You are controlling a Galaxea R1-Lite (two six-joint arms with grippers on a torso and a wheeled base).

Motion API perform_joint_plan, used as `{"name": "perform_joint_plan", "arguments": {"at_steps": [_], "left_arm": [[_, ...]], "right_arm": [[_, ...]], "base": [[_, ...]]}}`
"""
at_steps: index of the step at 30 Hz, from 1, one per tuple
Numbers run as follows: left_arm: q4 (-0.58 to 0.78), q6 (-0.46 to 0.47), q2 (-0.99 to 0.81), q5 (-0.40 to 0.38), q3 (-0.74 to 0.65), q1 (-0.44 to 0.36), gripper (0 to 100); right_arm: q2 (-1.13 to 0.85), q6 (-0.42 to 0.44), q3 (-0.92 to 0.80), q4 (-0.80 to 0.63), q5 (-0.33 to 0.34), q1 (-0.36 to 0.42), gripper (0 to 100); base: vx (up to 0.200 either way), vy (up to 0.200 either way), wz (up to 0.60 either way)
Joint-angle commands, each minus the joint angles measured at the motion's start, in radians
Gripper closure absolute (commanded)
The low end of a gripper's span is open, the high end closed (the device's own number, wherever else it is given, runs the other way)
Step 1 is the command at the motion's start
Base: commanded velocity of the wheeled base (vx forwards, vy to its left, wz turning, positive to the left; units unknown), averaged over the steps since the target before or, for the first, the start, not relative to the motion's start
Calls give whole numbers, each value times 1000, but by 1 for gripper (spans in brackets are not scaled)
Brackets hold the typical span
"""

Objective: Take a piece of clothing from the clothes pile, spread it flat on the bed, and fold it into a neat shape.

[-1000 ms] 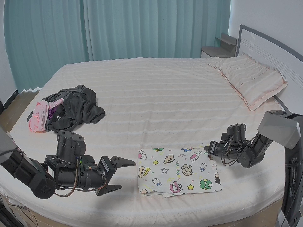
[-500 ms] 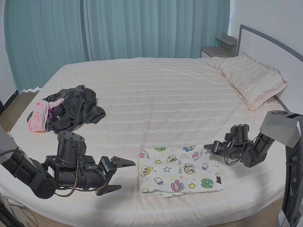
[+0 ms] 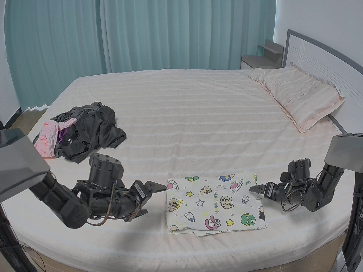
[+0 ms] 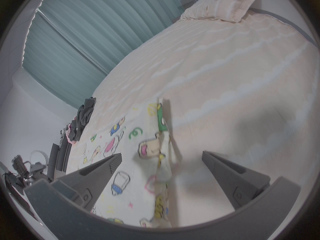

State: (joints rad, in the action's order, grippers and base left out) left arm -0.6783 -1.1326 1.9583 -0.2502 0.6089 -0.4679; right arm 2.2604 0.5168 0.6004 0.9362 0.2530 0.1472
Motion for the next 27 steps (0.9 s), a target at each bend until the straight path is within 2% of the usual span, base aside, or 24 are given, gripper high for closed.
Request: {"name": "perform_joint_plan", "arguments": {"at_steps": [1, 4, 8, 14, 27], "left_arm": [[2, 102, 241, 106, 170, -34, 0], [-3, 158, 294, 163, 206, -67, 0], [-1, 208, 349, 218, 262, -97, 0], [-3, 204, 353, 220, 301, -118, 0], [-3, 200, 292, 224, 290, -114, 0]], "right_arm": [[-2, 38, -100, 110, 22, 18, 0], [36, 42, -110, 176, 22, 35, 0], [47, 40, -122, 191, 23, 64, 0], [60, 40, -117, 193, 25, 69, 0], [54, 42, -120, 194, 23, 69, 0]], "base": [[0, 0, 0], [0, 0, 0], [0, 0, 0], [0, 0, 0], [0, 0, 0]]}}
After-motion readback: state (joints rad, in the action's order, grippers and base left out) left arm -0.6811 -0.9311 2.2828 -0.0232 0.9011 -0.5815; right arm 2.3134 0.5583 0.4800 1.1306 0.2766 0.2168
